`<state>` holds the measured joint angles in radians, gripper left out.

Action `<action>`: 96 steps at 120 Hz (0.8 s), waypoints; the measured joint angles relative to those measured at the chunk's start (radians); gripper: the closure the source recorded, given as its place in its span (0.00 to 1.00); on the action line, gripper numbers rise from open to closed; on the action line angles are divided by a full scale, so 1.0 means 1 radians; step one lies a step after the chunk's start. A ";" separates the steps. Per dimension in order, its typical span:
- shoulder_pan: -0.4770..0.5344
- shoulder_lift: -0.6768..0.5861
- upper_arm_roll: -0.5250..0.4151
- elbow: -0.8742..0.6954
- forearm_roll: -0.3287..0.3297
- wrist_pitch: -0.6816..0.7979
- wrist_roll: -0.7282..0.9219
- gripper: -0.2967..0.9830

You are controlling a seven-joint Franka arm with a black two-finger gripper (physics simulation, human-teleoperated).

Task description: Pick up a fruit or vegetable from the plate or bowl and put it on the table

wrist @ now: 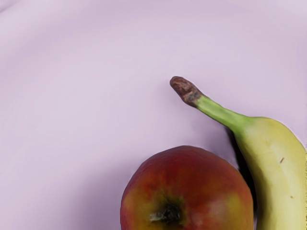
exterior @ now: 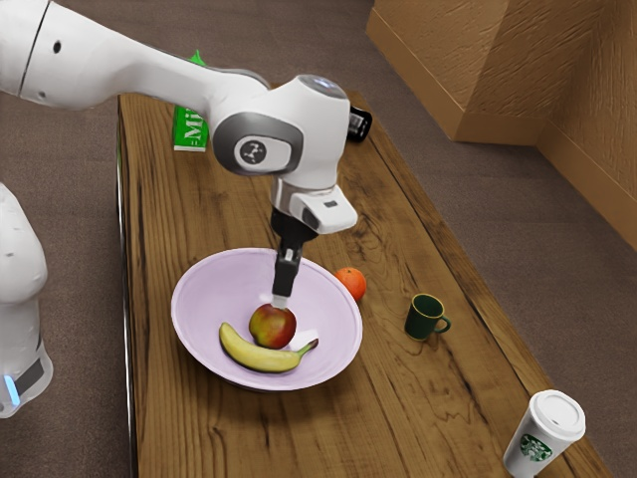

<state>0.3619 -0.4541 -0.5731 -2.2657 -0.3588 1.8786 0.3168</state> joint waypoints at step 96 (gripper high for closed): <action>0.009 0.131 -0.044 -0.035 0.004 0.121 -0.037 0.25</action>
<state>0.3713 -0.3232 -0.6168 -2.3010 -0.3543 1.9997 0.2795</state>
